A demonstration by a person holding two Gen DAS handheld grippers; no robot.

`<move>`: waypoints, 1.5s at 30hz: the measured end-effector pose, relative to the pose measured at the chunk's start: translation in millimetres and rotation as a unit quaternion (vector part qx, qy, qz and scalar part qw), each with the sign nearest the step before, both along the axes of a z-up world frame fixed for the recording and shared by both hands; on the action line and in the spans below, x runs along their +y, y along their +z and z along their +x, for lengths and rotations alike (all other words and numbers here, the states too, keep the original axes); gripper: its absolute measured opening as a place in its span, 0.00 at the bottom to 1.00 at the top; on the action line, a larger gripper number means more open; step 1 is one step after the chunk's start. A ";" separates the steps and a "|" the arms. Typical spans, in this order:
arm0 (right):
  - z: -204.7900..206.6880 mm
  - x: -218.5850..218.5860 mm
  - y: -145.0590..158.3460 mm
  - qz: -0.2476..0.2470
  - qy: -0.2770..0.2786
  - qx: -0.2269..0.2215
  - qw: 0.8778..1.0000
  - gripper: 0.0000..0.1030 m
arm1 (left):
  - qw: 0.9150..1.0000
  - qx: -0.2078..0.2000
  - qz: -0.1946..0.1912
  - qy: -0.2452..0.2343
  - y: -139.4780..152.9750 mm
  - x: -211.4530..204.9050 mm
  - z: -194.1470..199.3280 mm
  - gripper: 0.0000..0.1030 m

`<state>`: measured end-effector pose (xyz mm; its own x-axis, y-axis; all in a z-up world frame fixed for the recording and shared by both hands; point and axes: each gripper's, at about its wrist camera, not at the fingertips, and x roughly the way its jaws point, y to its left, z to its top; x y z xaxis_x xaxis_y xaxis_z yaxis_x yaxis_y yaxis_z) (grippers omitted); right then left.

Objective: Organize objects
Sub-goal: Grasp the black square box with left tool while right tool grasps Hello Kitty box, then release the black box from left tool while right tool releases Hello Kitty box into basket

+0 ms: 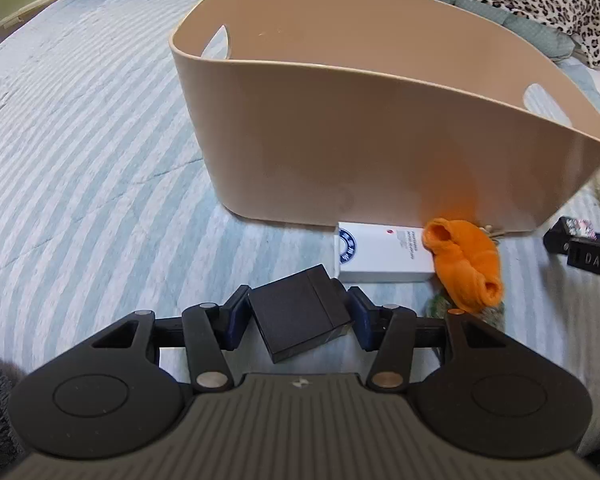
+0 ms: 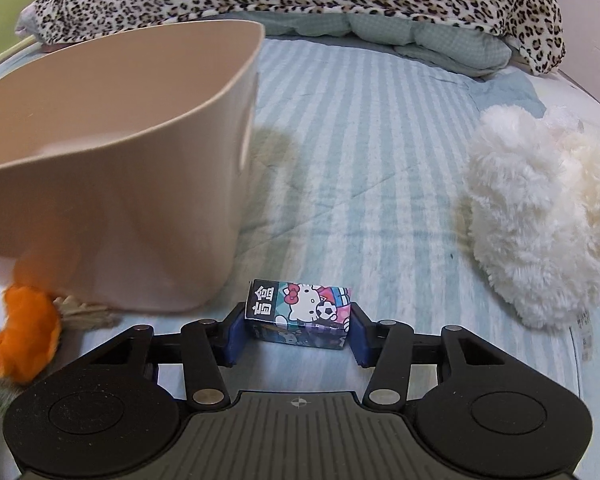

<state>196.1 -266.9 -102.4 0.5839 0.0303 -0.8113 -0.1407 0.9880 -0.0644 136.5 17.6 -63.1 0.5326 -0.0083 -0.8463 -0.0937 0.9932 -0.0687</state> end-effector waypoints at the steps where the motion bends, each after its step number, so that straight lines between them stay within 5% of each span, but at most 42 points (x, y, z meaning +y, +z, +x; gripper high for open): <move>1: -3.2 0.0 1.7 0.004 0.000 0.003 1.000 0.46 | 1.000 0.000 -0.003 -0.001 2.2 1.4 -2.8 0.52; 10: -48.7 6.5 40.1 0.054 0.006 -0.010 0.998 0.46 | 0.999 -0.036 -0.014 -0.006 38.4 0.2 -26.8 0.52; 19: -94.0 26.2 99.6 0.062 0.053 -0.074 0.994 0.46 | 0.995 -0.099 -0.009 -0.020 83.4 -3.0 -42.9 0.52; 30: -86.1 40.3 155.6 0.062 0.065 -0.165 0.982 0.46 | 0.981 -0.187 0.029 -0.030 136.0 -13.3 -28.4 0.52; 36: -49.8 50.4 158.5 0.072 0.050 -0.174 0.981 0.46 | 0.977 -0.201 0.067 -0.027 134.3 -24.4 10.5 0.52; 45: 4.3 68.4 120.2 0.070 0.037 -0.129 0.988 0.46 | 0.982 -0.161 0.092 -0.026 96.1 -28.6 73.2 0.52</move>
